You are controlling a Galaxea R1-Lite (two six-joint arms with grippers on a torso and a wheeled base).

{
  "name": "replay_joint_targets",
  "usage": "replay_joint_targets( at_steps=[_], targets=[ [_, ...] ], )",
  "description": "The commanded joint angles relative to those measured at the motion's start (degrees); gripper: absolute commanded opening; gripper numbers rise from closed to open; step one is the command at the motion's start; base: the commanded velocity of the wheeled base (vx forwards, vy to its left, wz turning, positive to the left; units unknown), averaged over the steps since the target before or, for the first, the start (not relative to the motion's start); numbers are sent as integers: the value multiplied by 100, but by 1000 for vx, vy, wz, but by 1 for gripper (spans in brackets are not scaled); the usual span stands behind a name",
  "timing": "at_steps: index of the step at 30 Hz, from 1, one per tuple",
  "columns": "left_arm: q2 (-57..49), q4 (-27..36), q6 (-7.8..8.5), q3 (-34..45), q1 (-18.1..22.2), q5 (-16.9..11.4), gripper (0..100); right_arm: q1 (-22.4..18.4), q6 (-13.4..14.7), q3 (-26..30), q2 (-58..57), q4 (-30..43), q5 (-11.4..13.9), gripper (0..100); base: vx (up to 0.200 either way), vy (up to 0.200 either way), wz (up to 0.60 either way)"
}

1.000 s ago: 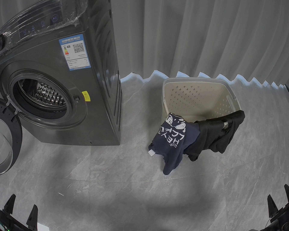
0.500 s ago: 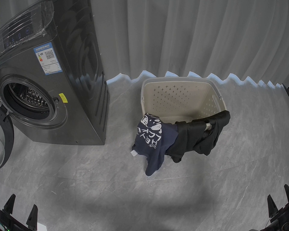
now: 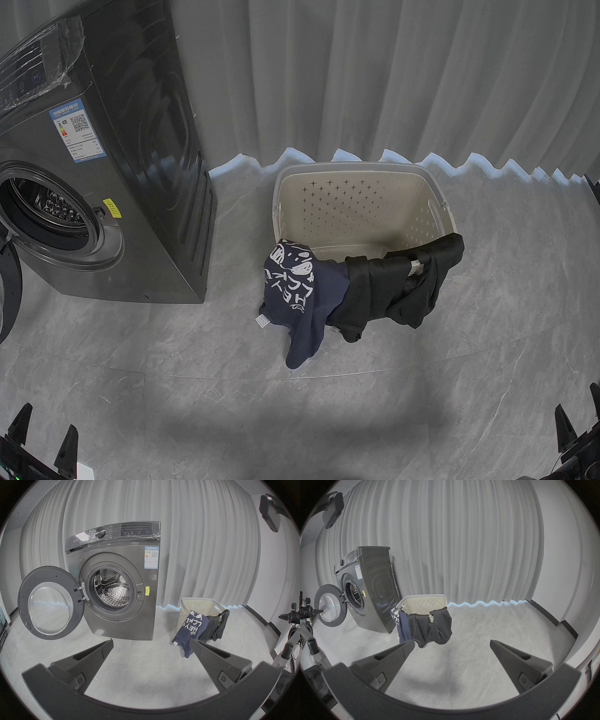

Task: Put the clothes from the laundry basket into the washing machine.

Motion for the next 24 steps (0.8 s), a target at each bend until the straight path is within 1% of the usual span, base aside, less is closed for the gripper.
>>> replay_joint_targets(
  at_steps=[1,10,22,24],
  targets=[
    [-86,-2,-2,92,3,2,100,0,7,92,-93,-1,-2,100,0,-200,0],
    [-86,-2,-10,101,3,2,100,0,-1,92,-93,-1,-2,100,0,0,0],
    [-86,-2,-19,92,3,2,100,0,-1,92,-93,-1,-2,100,200,0,0],
    [-86,-2,-19,92,3,2,100,0,-1,92,-93,-1,-2,100,0,0,0]
  ],
)
